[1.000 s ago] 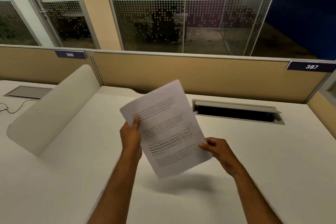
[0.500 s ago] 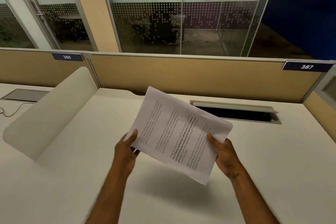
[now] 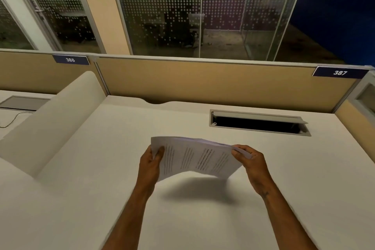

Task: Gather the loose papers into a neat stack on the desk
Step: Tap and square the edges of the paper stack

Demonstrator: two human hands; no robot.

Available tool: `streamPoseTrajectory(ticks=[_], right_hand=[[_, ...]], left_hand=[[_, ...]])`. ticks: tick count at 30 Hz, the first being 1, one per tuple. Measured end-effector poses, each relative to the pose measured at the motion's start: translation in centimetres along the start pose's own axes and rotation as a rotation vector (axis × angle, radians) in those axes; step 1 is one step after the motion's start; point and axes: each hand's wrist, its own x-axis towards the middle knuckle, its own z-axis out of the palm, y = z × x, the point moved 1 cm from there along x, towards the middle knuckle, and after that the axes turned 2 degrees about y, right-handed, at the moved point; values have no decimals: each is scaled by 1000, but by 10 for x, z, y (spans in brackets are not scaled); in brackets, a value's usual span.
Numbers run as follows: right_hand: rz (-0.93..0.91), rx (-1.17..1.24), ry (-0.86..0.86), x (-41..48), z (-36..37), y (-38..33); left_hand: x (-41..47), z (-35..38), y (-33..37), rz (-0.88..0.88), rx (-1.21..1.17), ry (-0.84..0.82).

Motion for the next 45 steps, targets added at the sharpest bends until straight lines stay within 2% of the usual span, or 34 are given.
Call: streamPoseTrajectory(ticks=[7, 12, 19, 24, 29, 36, 42, 45], right_hand=[[25, 4, 52, -10, 7, 16], [16, -19, 73, -10, 19, 12], [73, -21, 151, -5, 30, 10], [64, -1, 129, -5, 28, 7], [22, -110, 65, -3, 22, 12], [-24, -98, 91, -3, 14, 5], [18, -75, 73, -11, 10, 17], [46, -81, 54, -7, 3, 11]], left_hand=[[-18, 5, -21, -110, -84, 41], [-9, 7, 0, -87, -121, 168], [5, 17, 5, -192, -128, 306], [0, 21, 11, -172, -111, 259], [-6, 11, -2, -57, -37, 89], [-6, 11, 3, 34, -8, 102], [-15, 14, -22, -65, -35, 117], [-8, 14, -14, -55, 21, 108]])
